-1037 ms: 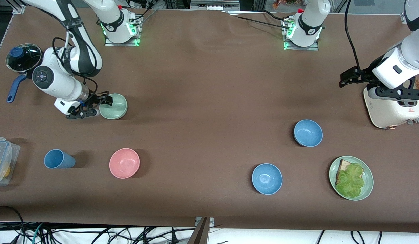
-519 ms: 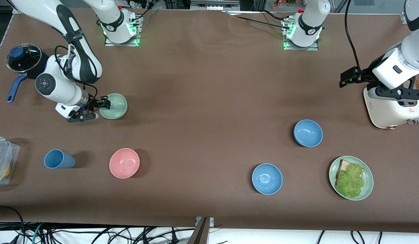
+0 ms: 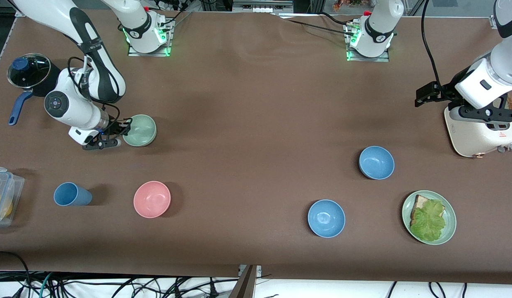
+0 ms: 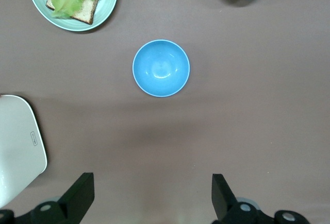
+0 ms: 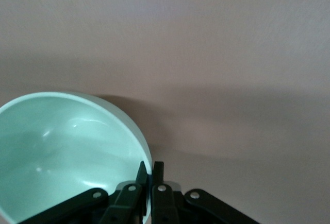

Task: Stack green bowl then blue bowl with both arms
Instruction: 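Grip the green bowl rim and slide it toward the table middle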

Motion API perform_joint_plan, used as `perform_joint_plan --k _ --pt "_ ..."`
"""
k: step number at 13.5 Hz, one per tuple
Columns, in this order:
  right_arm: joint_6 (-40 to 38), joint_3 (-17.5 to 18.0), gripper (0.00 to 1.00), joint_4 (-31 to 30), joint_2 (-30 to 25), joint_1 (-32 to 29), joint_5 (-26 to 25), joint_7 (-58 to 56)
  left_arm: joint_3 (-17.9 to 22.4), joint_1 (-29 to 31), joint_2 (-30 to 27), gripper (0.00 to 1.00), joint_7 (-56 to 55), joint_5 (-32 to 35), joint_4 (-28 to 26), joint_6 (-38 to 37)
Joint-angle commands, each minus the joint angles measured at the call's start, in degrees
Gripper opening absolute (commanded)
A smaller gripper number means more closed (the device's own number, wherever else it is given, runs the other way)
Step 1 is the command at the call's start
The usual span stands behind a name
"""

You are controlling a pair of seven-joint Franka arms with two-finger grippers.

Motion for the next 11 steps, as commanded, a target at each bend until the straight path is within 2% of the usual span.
perform_joint_plan --k 1,3,4,6,8,11 --pt "-8.59 1.02 0.00 7.07 -1.50 -0.16 1.09 0.02 -0.10 0.27 0.77 1.00 -0.10 -0.54 1.85 -1.41" --pt "-20.89 2.86 0.00 19.00 -0.36 0.54 1.18 4.22 -0.10 0.27 0.77 1.00 -0.10 -0.54 1.85 -1.41" --pt "-24.16 4.70 0.00 23.59 1.12 1.85 1.18 7.73 -0.10 0.27 0.77 1.00 -0.10 -0.54 1.85 -1.32" --pt "-24.99 7.78 0.00 28.10 3.94 5.18 1.26 16.94 -0.10 0.27 0.77 1.00 -0.10 -0.54 1.85 -1.41" --pt "-23.76 10.51 0.00 32.40 8.58 9.83 3.71 26.09 -0.10 0.27 0.77 1.00 -0.10 -0.54 1.85 -1.41" --pt "-21.40 10.70 0.00 41.71 18.07 20.89 4.87 40.40 -0.10 0.27 0.77 1.00 -0.10 -0.54 1.85 -1.41"
